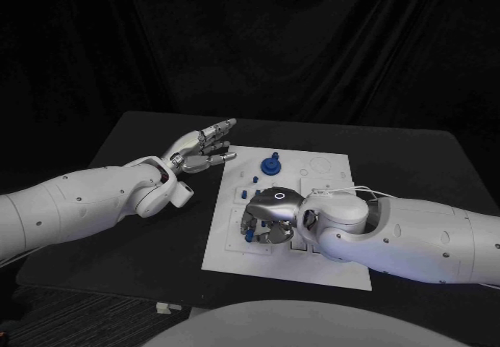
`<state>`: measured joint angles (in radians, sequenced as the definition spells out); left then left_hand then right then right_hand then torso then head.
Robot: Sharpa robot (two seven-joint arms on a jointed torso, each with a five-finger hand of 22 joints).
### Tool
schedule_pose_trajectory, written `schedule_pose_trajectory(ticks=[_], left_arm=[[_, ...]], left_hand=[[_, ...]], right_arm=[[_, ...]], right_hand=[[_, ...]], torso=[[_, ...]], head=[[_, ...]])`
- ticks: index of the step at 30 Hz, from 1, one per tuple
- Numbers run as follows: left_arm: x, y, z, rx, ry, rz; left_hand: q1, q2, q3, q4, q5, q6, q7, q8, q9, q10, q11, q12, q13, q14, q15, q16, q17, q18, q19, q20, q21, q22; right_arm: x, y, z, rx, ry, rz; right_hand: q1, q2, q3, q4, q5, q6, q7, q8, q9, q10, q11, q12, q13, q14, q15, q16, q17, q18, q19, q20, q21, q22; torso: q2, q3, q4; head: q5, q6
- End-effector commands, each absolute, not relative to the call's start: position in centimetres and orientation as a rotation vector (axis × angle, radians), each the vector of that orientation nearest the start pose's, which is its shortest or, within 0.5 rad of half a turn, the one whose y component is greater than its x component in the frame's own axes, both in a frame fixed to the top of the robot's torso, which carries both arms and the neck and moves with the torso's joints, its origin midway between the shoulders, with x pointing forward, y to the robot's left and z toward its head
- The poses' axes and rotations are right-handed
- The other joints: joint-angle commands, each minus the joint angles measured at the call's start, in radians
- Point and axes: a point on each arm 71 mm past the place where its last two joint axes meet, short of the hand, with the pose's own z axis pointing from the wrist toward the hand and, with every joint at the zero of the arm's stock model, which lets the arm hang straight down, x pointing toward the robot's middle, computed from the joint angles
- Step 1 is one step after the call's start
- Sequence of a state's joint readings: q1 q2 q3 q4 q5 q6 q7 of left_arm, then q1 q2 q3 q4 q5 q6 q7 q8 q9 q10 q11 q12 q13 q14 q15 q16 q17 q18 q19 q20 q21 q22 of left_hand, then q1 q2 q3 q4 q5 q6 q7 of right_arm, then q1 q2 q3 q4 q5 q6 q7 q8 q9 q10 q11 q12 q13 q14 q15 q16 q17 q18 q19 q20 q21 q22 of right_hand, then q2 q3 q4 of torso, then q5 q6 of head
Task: Assemble the parts on the task board
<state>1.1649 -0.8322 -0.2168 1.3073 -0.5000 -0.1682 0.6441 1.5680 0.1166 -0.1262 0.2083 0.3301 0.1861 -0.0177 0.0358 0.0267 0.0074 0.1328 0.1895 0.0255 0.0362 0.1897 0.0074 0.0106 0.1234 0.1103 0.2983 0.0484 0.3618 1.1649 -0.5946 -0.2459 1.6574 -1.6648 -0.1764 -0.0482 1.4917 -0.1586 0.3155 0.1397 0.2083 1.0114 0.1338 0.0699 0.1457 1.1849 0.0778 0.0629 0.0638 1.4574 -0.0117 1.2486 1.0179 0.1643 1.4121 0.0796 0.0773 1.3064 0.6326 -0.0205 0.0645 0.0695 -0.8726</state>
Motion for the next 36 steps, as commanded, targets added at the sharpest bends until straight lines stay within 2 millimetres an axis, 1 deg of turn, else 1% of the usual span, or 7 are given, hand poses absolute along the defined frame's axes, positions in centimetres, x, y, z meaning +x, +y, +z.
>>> schedule_pose_trajectory(ticks=[1, 8, 20, 24, 27, 31, 36], left_arm=[[47.9, 24.9, -24.9, -0.463, 1.597, -1.458], [47.8, 25.0, -24.9, -0.465, 1.599, -1.456], [47.7, 25.9, -24.9, -0.474, 1.595, -1.437], [47.6, 26.2, -24.9, -0.477, 1.593, -1.429], [47.6, 26.4, -24.8, -0.480, 1.591, -1.423], [47.5, 26.5, -24.8, -0.479, 1.587, -1.422], [47.3, 26.7, -24.8, -0.481, 1.584, -1.420]], left_hand=[[-0.002, 0.009, -0.001, -0.006, 0.005, -0.001, 0.005, -0.003, 0.001, 0.002, 0.005, 0.004, 0.001, 0.003, 0.001, 0.006, 0.001, -0.002, 0.007, -0.003, 0.004, 0.002], [-0.002, 0.010, -0.001, -0.006, 0.005, 0.001, 0.008, -0.002, 0.001, 0.001, 0.006, 0.003, 0.001, 0.003, 0.003, 0.006, 0.001, -0.002, 0.010, -0.003, 0.005, 0.005], [-0.003, 0.010, -0.001, -0.006, 0.004, 0.001, 0.009, -0.003, 0.001, 0.001, 0.007, 0.004, 0.001, 0.003, 0.003, 0.006, 0.001, -0.003, 0.011, -0.003, 0.006, 0.008], [-0.004, 0.011, -0.001, -0.005, 0.004, 0.004, 0.010, -0.002, 0.002, 0.002, 0.007, 0.006, 0.001, 0.004, 0.003, 0.007, 0.001, -0.003, 0.014, -0.003, 0.006, 0.010], [-0.005, 0.013, -0.001, -0.004, 0.005, 0.006, 0.011, -0.002, 0.002, 0.002, 0.007, 0.007, 0.001, 0.004, 0.003, 0.007, 0.001, -0.003, 0.015, -0.003, 0.007, 0.010], [-0.006, 0.015, -0.001, -0.003, 0.005, 0.007, 0.011, -0.002, 0.002, 0.002, 0.007, 0.008, 0.001, 0.004, 0.003, 0.007, 0.001, -0.004, 0.015, -0.003, 0.007, 0.006], [-0.007, 0.017, -0.001, -0.002, 0.006, 0.008, 0.011, -0.001, 0.002, 0.002, 0.007, 0.008, 0.002, 0.004, 0.003, 0.007, 0.001, -0.005, 0.012, -0.003, 0.006, -0.002]], right_arm=[[37.7, -4.5, -25.9, -0.770, 1.823, 0.913], [37.7, -5.2, -25.1, -0.700, 1.743, 0.940], [39.0, -12.9, -19.0, -0.468, 1.538, 0.912], [39.6, -16.4, -17.6, -0.366, 1.579, 0.849], [40.0, -18.5, -17.5, -0.312, 1.643, 0.780], [40.5, -21.4, -18.1, -0.253, 1.759, 0.656], [40.5, -23.9, -19.4, -0.183, 1.872, 0.515]], right_hand=[[-0.018, -0.019, -0.012, 0.008, -0.030, -0.137, -0.041, -0.008, -0.035, -0.082, 0.019, 0.000, -0.001, -0.012, 0.020, -0.011, -0.016, 0.005, -0.014, 0.009, -0.009, -0.001], [0.057, -0.076, -0.220, 0.154, -0.094, -0.627, -0.121, -0.029, -0.104, -0.373, 0.058, 0.013, 0.001, -0.084, 0.030, -0.051, -0.083, 0.014, -0.070, 0.035, -0.015, -0.036], [0.091, -0.044, -0.194, 0.149, -0.056, -0.487, -0.050, -0.007, -0.090, -0.357, 0.038, 0.139, 0.027, -0.087, 0.014, -0.031, -0.065, 0.017, -0.072, 0.024, -0.010, -0.055], [0.215, 0.018, -0.129, 0.027, 0.251, -0.144, -0.002, 0.111, -0.020, -0.206, 0.001, 0.405, 0.169, -0.170, -0.013, -0.121, -0.175, -0.005, -0.121, -0.008, 0.018, 0.012], [0.161, 0.041, -0.139, -0.039, 0.084, -0.132, -0.014, 0.173, 0.037, -0.346, -0.029, 0.803, 0.476, -0.184, -0.023, -0.141, -0.201, -0.010, -0.169, -0.019, 0.067, 0.027], [-0.009, 0.015, -0.185, 0.022, -0.042, -0.214, -0.031, 0.308, 0.156, 0.335, -0.045, 1.502, 1.475, 0.065, -0.019, 0.277, 0.447, -0.011, -0.073, -0.005, 0.304, 0.060], [-0.193, -0.006, -0.236, 0.149, -0.040, -0.132, -0.047, 0.373, 0.211, 0.386, -0.073, 1.508, 1.507, 0.113, -0.038, 0.322, 0.553, -0.059, 0.055, -0.023, 0.749, 0.128]], torso=[[0.000, -0.0001, 0.0001], [0.000, 0.0007, -0.0002], [-0.001, 0.0006, -0.0013], [-0.002, 0.0005, -0.0027], [-0.004, -0.0001, -0.0045], [-0.008, -0.0016, -0.0080], [-0.011, -0.0025, -0.0104]], head=[[0.001, 0.000], [-0.002, 0.000], [-0.017, 0.000], [-0.033, 0.000], [-0.044, 0.000], [-0.053, 0.000], [-0.057, 0.000]])
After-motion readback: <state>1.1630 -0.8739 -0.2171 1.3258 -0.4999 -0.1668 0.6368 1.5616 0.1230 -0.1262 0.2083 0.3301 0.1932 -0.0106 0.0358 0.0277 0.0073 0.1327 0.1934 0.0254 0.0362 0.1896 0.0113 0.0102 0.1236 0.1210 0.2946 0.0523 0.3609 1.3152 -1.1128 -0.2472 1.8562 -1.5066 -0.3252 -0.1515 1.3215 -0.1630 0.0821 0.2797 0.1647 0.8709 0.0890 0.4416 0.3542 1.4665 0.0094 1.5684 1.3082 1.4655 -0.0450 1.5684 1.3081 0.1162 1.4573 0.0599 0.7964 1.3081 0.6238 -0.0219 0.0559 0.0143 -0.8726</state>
